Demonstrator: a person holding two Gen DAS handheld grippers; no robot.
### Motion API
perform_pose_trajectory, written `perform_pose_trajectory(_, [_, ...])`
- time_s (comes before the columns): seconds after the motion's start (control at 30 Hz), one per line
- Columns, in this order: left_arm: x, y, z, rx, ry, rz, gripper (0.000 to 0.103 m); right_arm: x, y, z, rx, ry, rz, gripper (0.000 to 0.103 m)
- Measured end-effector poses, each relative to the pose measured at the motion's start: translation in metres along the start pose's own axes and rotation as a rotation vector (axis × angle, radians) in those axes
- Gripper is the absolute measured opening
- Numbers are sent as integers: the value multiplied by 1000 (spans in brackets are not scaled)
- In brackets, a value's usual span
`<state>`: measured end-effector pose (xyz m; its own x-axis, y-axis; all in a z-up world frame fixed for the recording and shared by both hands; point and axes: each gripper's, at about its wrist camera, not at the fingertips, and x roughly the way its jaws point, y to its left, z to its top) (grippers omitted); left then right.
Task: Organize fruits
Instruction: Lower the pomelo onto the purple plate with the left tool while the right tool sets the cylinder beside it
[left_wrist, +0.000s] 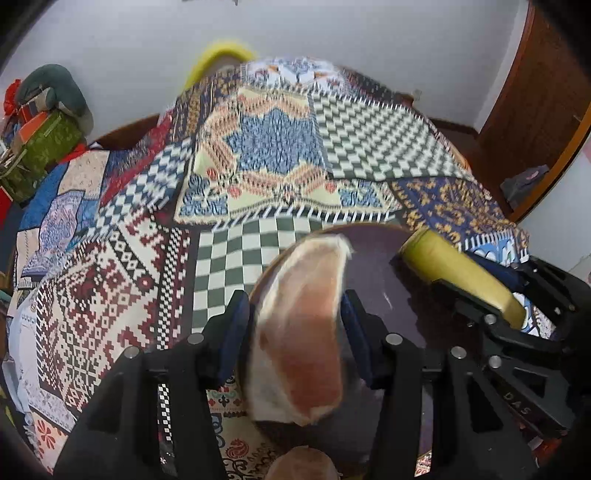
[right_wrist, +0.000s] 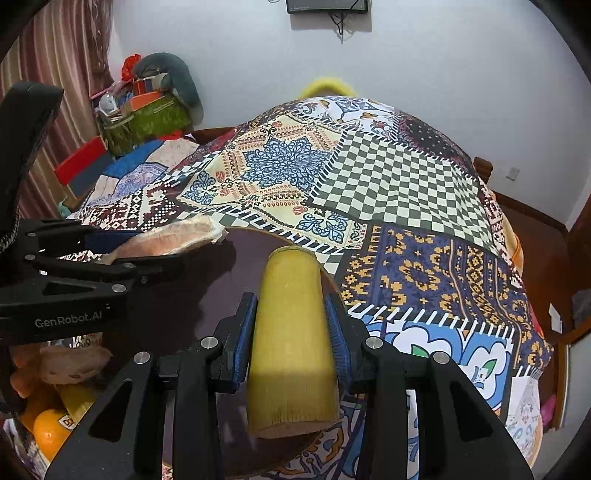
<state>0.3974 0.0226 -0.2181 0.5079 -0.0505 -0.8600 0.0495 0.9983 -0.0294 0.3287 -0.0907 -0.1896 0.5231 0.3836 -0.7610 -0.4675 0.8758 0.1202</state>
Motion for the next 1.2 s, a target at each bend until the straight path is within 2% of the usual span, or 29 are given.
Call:
perform_pose_trajectory(0.2, [-18,-2,2,21,-60,19,54,6,2,1,-6,24,6,35])
perform_pose_trajectory(0.43, [-29,3,-4,21,-93,43,55,17,1,-5,15,84,19,35])
perform_pose_trajectory(0.57, [-36,6,-8,15,-100,45,55,15,3,-5,3,82,16,35])
perform_pose_trajectory(0.8, [-55,11,-16,1,-118,50,56,-6,14,-1,-35,37,-20,35])
perform_pose_trajectory(0.97, [-76,16,-27,-8,-139,54,56,-31,19,-1,-31,4,-1,35])
perform_pose_trajectory(1.1, [-93,19,-38,-18,-156,59,60,-53,25,-4,-32,-35,0,41])
perform_pose_trajectory(1.2, [-108,21,-48,-22,-170,63,61,-70,30,-9,-28,-61,8,42])
